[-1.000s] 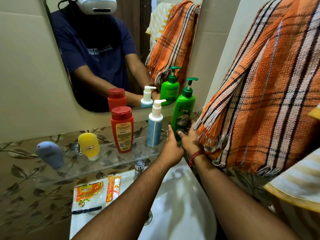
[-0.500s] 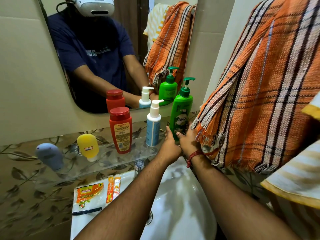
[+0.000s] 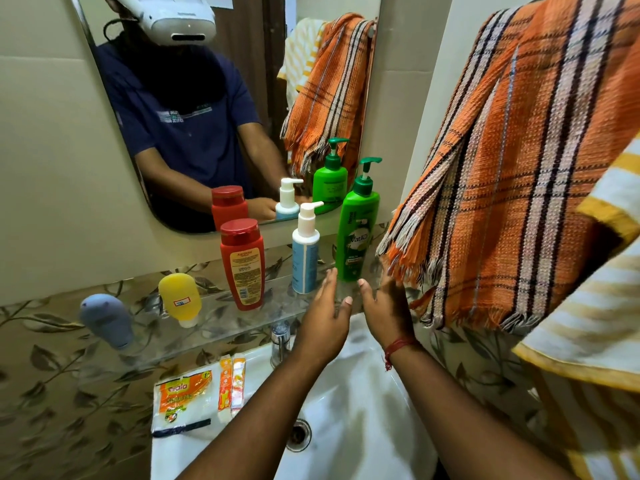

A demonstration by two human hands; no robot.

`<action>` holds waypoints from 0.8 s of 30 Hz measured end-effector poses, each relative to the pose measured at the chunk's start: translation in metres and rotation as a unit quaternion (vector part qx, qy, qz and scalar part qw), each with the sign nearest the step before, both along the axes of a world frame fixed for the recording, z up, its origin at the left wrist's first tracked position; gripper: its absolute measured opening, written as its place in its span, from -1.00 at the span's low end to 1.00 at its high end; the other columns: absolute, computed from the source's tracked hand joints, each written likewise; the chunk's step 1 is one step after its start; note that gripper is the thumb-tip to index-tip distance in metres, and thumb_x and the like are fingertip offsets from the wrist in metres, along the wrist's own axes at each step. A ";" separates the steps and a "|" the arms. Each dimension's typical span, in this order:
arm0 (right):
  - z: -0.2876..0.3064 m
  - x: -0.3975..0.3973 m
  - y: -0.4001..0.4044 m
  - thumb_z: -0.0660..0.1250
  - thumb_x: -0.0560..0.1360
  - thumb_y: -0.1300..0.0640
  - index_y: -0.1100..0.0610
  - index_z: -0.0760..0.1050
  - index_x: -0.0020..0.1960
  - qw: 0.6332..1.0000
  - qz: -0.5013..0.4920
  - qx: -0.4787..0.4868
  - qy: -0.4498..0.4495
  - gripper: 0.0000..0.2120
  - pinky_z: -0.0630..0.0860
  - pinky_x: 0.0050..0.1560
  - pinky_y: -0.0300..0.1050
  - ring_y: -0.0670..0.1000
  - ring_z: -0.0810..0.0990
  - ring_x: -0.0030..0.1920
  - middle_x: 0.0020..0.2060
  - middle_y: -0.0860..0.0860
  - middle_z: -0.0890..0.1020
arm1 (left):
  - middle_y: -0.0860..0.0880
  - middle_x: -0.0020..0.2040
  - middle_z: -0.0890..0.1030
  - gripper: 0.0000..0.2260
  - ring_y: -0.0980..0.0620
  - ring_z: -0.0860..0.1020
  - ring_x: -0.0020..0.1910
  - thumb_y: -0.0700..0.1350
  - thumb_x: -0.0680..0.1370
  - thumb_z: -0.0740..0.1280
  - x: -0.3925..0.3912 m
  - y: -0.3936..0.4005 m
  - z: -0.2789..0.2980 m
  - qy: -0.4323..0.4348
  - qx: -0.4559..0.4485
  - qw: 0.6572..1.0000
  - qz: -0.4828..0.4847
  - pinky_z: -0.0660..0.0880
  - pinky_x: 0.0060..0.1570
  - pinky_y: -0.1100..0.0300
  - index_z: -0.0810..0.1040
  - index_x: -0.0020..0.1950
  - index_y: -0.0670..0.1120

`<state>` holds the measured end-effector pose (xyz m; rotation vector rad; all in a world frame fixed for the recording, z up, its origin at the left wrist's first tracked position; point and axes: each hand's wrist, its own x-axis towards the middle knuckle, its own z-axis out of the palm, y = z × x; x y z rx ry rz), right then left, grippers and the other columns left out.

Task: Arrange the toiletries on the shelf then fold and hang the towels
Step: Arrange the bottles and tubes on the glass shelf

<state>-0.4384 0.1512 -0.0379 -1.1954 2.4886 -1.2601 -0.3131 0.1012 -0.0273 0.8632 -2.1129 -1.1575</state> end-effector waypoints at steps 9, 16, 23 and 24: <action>-0.034 0.011 0.042 0.27 0.56 -0.16 0.09 0.14 0.57 0.969 -0.035 0.108 0.218 -0.30 0.42 0.33 0.15 0.16 0.26 0.52 0.57 0.08 0.18 | 0.11 0.65 -0.13 -0.39 0.13 -0.19 0.62 0.23 0.67 0.06 0.032 0.010 -0.015 -0.124 -0.210 0.968 -0.066 -0.05 0.60 0.02 -0.11 0.64 0.11; -0.065 0.024 0.084 -0.17 0.58 -0.37 -0.01 -0.04 0.62 0.942 -0.089 0.209 0.247 -0.28 -0.02 0.53 0.17 0.09 -0.01 0.60 0.62 0.01 -0.05 | -0.04 0.63 -0.30 -0.31 -0.08 -0.39 0.58 0.38 0.57 -0.22 0.028 0.027 -0.031 -0.215 -0.322 0.920 -0.053 -0.31 0.54 -0.20 -0.19 0.64 0.12; -0.068 0.023 0.116 -0.17 0.50 -0.45 -0.09 -0.28 0.60 0.946 -0.081 0.229 0.215 -0.20 -0.16 0.53 0.17 0.06 -0.19 0.60 0.60 -0.08 -0.26 | -0.05 0.65 -0.23 -0.30 -0.10 -0.34 0.60 0.39 0.56 -0.25 0.027 0.053 -0.051 -0.235 -0.305 0.922 -0.034 -0.23 0.55 -0.22 -0.14 0.65 0.11; -0.067 0.022 0.120 -0.17 0.51 -0.45 -0.10 -0.32 0.59 0.948 -0.075 0.222 0.217 -0.21 -0.13 0.54 0.19 0.06 -0.19 0.60 0.60 -0.08 -0.26 | -0.05 0.65 -0.23 -0.30 -0.09 -0.35 0.60 0.39 0.55 -0.26 0.026 0.056 -0.051 -0.237 -0.301 0.923 -0.028 -0.22 0.55 -0.22 -0.14 0.65 0.11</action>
